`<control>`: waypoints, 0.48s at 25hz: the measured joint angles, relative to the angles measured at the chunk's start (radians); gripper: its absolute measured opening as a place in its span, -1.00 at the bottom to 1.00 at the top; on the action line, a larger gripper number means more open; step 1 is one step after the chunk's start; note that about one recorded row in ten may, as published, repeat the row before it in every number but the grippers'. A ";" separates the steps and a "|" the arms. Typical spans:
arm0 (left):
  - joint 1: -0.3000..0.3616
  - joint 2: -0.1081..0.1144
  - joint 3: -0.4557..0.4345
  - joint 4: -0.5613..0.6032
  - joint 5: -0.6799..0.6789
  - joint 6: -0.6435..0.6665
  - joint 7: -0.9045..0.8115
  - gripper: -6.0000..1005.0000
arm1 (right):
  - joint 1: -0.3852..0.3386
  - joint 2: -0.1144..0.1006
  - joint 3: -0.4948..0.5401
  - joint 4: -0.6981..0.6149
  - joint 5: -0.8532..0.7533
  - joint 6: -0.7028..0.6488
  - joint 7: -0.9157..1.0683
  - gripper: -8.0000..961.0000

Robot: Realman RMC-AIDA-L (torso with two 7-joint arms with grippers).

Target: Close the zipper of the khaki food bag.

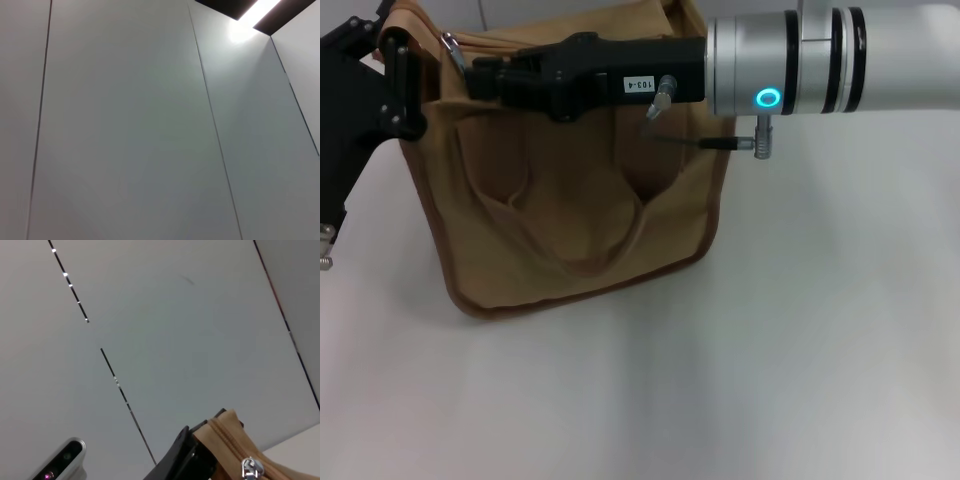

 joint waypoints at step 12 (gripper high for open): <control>0.000 0.001 0.002 -0.006 0.003 0.011 0.000 -0.91 | 0.011 0.001 -0.020 -0.004 0.020 0.056 -0.013 -0.42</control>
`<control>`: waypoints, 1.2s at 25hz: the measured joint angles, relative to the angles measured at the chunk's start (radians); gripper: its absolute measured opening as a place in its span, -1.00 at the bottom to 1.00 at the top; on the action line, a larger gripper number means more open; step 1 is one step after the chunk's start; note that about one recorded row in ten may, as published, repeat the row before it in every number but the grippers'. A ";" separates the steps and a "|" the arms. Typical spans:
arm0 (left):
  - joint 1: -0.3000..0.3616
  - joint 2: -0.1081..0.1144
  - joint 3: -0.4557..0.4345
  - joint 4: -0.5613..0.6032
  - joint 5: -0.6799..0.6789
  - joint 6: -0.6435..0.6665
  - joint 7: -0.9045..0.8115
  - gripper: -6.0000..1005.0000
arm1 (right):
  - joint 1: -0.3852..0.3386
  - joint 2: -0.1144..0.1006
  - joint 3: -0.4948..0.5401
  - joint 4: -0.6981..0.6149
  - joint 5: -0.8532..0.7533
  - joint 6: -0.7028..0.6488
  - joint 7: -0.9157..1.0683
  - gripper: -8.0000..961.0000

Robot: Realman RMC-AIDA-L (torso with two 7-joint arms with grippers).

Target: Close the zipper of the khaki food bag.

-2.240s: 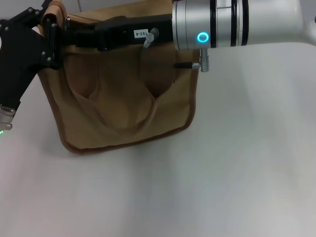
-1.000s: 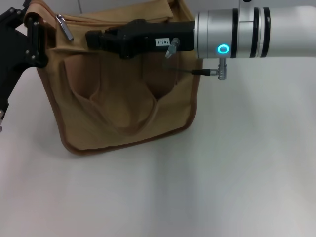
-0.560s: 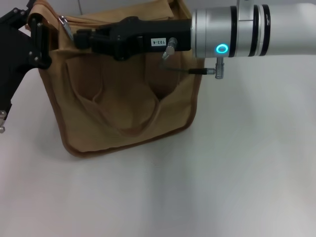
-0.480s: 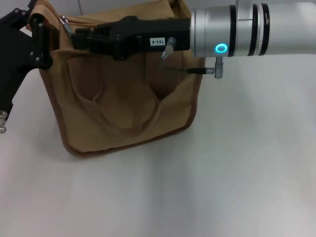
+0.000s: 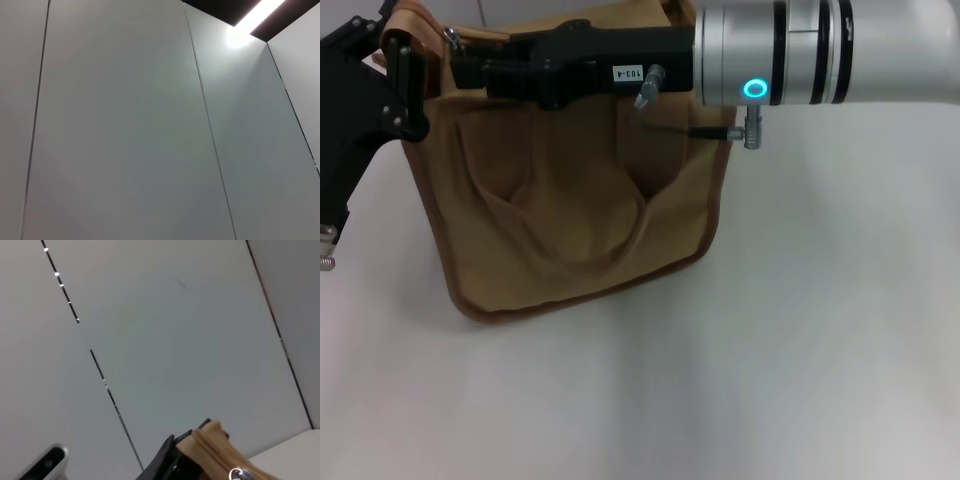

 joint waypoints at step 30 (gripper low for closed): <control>0.007 -0.002 0.001 -0.017 -0.008 -0.001 0.008 -0.90 | -0.001 0.000 -0.072 -0.012 0.040 0.032 -0.041 -0.79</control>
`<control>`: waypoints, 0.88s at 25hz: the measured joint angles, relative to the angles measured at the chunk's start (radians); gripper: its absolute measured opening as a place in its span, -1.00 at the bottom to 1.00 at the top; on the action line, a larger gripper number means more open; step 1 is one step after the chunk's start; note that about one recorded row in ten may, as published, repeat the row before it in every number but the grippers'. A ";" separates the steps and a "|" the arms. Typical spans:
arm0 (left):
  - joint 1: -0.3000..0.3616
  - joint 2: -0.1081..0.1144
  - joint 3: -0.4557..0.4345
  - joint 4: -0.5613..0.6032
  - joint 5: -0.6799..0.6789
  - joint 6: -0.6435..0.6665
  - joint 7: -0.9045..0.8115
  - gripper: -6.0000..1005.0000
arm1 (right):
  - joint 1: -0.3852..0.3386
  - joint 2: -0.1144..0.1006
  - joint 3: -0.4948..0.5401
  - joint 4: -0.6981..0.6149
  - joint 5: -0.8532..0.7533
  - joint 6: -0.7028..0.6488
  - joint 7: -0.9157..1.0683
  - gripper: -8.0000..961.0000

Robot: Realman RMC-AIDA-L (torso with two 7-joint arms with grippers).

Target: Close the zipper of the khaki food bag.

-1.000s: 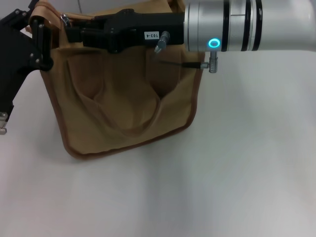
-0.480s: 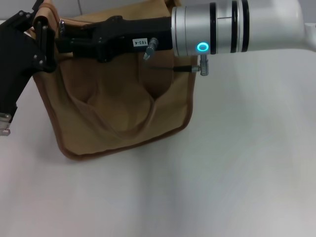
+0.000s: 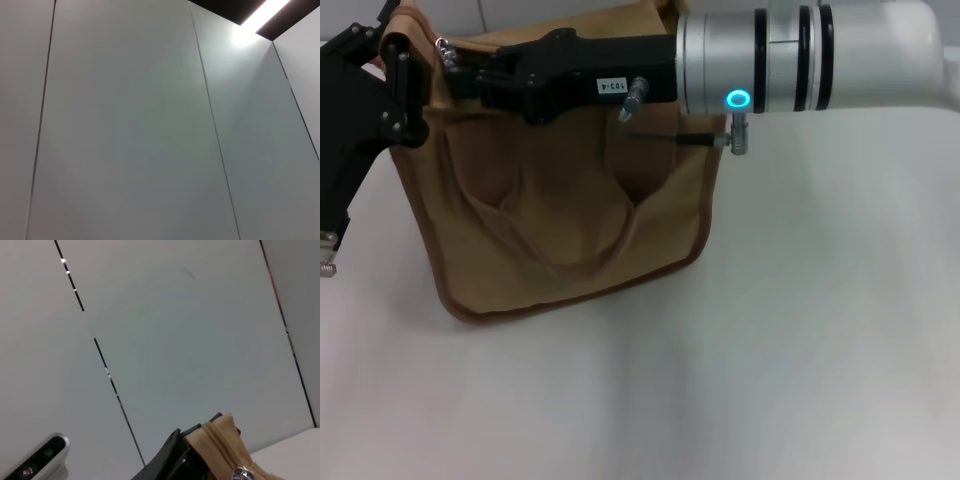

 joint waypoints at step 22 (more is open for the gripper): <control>0.012 0.002 -0.003 0.000 -0.004 -0.006 0.004 -0.90 | -0.065 -0.004 0.045 -0.011 0.002 -0.083 -0.061 -0.98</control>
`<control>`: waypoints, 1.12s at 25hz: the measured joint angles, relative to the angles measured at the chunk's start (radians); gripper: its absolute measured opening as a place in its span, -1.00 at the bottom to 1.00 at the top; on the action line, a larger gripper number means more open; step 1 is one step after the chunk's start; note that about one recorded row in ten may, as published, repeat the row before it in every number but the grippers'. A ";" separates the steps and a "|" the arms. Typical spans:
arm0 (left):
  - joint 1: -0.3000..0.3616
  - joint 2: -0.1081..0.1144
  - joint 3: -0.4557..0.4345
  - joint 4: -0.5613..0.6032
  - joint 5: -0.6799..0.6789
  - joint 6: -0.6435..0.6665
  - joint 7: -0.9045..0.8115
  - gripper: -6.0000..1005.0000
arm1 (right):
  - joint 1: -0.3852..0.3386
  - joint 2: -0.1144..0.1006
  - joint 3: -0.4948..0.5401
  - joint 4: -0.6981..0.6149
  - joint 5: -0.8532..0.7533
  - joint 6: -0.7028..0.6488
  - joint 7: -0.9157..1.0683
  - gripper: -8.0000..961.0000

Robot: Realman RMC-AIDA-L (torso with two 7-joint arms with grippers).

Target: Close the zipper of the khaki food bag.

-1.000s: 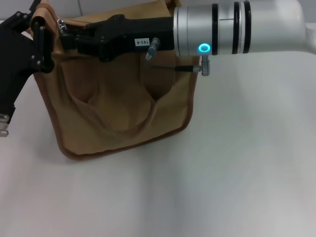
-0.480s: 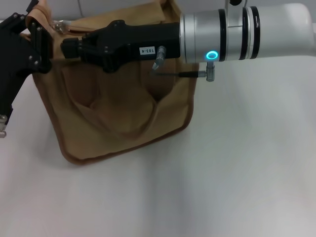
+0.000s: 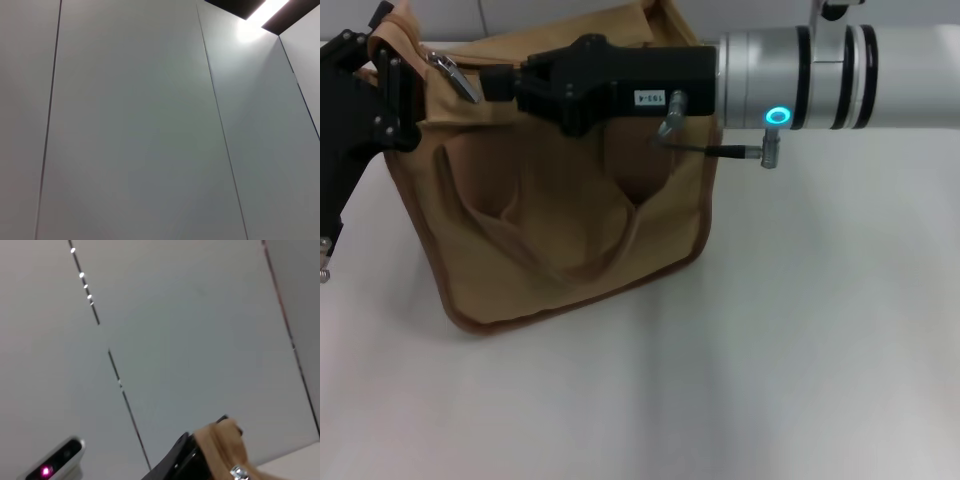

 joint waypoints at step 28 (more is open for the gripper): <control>-0.008 0.000 0.006 -0.006 0.008 0.025 0.000 -0.89 | 0.054 0.004 -0.129 0.002 0.070 0.134 -0.023 -0.47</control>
